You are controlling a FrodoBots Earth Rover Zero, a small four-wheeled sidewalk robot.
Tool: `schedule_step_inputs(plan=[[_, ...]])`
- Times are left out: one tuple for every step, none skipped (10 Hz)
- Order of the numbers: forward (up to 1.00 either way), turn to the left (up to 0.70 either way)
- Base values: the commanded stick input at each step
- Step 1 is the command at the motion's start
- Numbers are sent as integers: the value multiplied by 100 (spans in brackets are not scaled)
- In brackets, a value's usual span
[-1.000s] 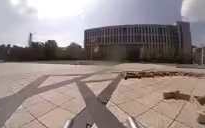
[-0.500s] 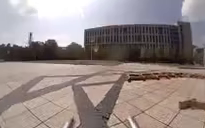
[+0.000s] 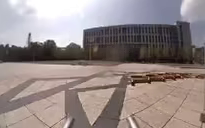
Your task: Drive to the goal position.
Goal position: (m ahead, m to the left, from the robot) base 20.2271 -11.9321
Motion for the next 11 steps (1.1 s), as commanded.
schedule_step_inputs(plan=[[70,5],[70,5],[70,5],[70,5],[70,5],[70,5],[70,5],[70,5],[70,5],[70,5],[70,5]])
